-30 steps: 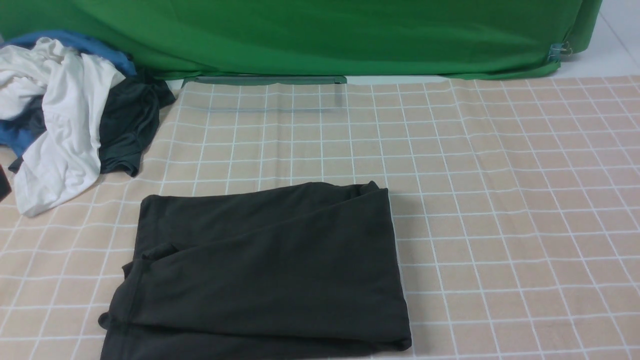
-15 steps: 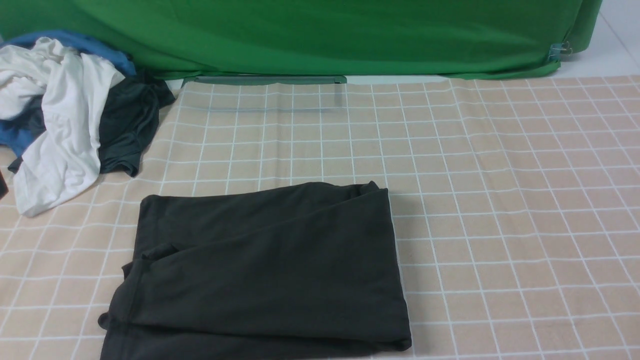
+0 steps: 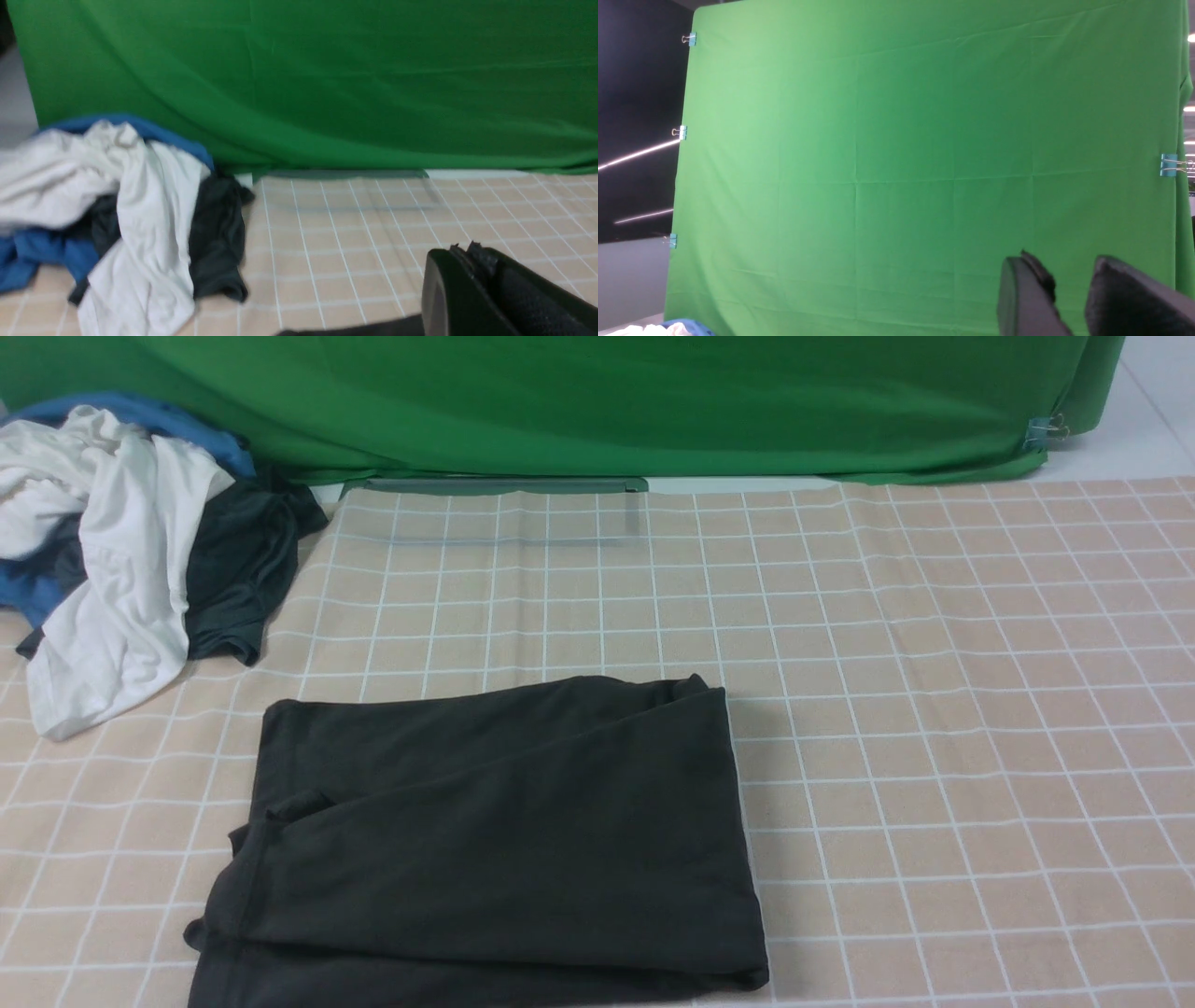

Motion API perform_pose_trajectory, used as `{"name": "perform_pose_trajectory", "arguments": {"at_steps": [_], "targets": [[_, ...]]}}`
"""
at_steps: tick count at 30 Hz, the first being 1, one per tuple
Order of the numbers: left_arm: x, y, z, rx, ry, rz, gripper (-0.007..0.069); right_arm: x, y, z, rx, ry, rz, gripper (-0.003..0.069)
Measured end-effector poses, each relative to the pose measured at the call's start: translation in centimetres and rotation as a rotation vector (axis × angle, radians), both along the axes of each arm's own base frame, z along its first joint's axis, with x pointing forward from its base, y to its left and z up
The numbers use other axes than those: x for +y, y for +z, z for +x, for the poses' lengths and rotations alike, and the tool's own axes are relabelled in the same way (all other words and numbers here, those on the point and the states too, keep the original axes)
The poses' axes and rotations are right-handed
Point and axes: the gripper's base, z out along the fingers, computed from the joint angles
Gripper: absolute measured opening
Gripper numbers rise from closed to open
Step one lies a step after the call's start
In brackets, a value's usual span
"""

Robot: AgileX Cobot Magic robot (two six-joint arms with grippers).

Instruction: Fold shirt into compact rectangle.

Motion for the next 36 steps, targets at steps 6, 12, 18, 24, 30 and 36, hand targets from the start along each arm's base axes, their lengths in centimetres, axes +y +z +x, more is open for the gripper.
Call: {"name": "perform_pose_trajectory", "arguments": {"at_steps": [6, 12, 18, 24, 30, 36], "targets": [[0.9, -7.2, -1.4, -0.164, 0.096, 0.055, 0.0019, 0.0, 0.0, 0.0, 0.001, 0.000, 0.000, 0.0246], [1.4, -14.5, -2.1, -0.118, 0.184, 0.067, 0.0019, 0.0, 0.0, 0.0, 0.001, 0.000, 0.000, 0.0246], [1.3, -16.4, -2.4, -0.006, 0.170, 0.080, 0.0019, 0.0, 0.0, 0.0, 0.001, 0.000, 0.000, 0.0246], [1.3, -16.5, -2.4, 0.008, 0.168, 0.084, 0.0019, 0.0, 0.0, 0.0, 0.001, 0.000, 0.000, 0.0246], [1.3, -16.5, -2.4, 0.008, 0.168, 0.087, 0.0020, 0.0, 0.0, 0.0, 0.001, 0.000, 0.000, 0.0246], [1.3, -16.5, -2.4, 0.008, 0.168, 0.087, 0.0020, 0.0, 0.0, 0.0, 0.001, 0.000, 0.000, 0.0246]]}}
